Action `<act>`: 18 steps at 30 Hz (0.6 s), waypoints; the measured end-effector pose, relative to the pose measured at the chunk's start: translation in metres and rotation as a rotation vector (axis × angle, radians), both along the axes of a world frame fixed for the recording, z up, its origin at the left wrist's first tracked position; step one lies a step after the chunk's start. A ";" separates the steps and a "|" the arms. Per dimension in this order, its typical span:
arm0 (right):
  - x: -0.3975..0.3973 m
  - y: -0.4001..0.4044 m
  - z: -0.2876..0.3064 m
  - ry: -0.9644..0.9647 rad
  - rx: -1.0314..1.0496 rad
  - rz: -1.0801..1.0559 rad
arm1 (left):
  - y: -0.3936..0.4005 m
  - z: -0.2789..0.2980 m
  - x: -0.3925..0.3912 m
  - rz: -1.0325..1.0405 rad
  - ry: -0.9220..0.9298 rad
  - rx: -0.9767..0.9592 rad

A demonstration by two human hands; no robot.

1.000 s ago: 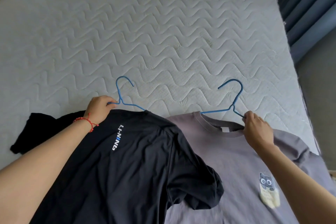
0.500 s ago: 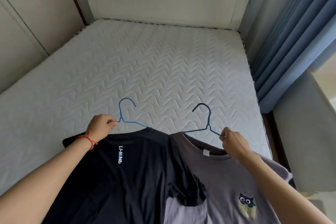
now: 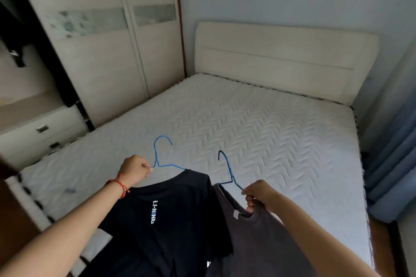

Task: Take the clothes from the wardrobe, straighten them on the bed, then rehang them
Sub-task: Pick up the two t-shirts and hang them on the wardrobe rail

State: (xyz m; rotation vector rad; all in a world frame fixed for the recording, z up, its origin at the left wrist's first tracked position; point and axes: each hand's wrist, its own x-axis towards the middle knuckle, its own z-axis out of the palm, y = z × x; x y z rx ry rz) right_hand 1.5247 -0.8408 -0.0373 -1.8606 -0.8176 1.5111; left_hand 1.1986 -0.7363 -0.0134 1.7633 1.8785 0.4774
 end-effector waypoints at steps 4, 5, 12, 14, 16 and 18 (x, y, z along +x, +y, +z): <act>-0.055 0.006 0.035 0.164 0.006 0.137 | -0.036 0.030 -0.065 0.158 -0.059 -0.074; -0.070 0.008 0.045 0.200 0.014 0.168 | -0.045 0.038 -0.083 0.200 -0.087 -0.089; -0.194 0.024 0.105 0.267 0.114 0.395 | -0.108 0.086 -0.200 0.462 -0.079 -0.056; -0.233 0.029 0.119 0.262 0.152 0.443 | -0.126 0.097 -0.234 0.530 -0.088 -0.049; -0.274 0.032 0.132 0.277 0.188 0.474 | -0.142 0.108 -0.268 0.599 -0.131 -0.040; -0.313 0.034 0.143 0.307 0.217 0.494 | -0.159 0.118 -0.300 0.663 -0.205 -0.018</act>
